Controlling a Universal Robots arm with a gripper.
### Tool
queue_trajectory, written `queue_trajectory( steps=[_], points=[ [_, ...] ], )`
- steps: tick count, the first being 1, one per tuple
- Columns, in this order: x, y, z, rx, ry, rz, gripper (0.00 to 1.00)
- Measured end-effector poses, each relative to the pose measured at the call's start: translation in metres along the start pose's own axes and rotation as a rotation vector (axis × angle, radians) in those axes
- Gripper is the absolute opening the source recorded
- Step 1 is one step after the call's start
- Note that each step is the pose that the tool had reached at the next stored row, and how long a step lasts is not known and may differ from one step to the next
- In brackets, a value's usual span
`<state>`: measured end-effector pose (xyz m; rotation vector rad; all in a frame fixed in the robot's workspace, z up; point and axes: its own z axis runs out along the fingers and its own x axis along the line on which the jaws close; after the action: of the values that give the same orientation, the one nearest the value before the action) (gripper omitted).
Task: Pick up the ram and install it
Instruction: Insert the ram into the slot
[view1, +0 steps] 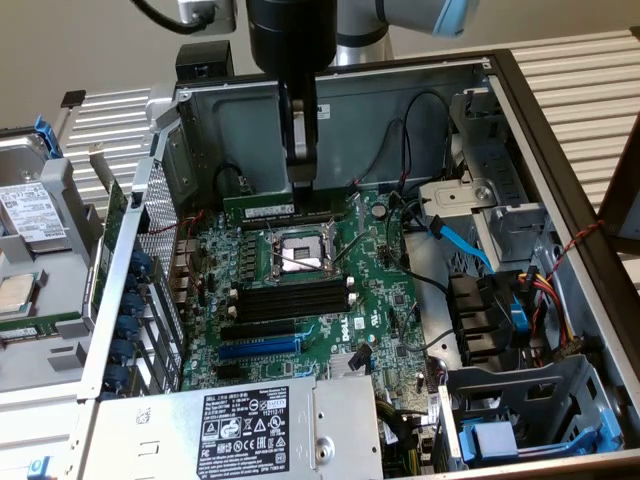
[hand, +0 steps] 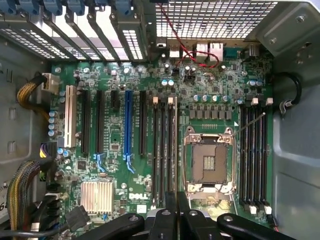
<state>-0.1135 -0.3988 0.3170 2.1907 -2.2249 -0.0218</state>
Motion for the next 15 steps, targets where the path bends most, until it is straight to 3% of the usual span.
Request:
queue_trajectory(
  steps=[3, 10, 15],
  points=[
    [0.000, -0.0003, 0.0053, -0.0001, -0.0019, -0.006, 0.13],
    [0.007, -0.0005, 0.0134, -0.0002, -0.0165, -0.005, 0.13],
    [0.007, -0.0006, 0.0136, -0.0003, -0.0165, -0.001, 0.13]
  ],
)
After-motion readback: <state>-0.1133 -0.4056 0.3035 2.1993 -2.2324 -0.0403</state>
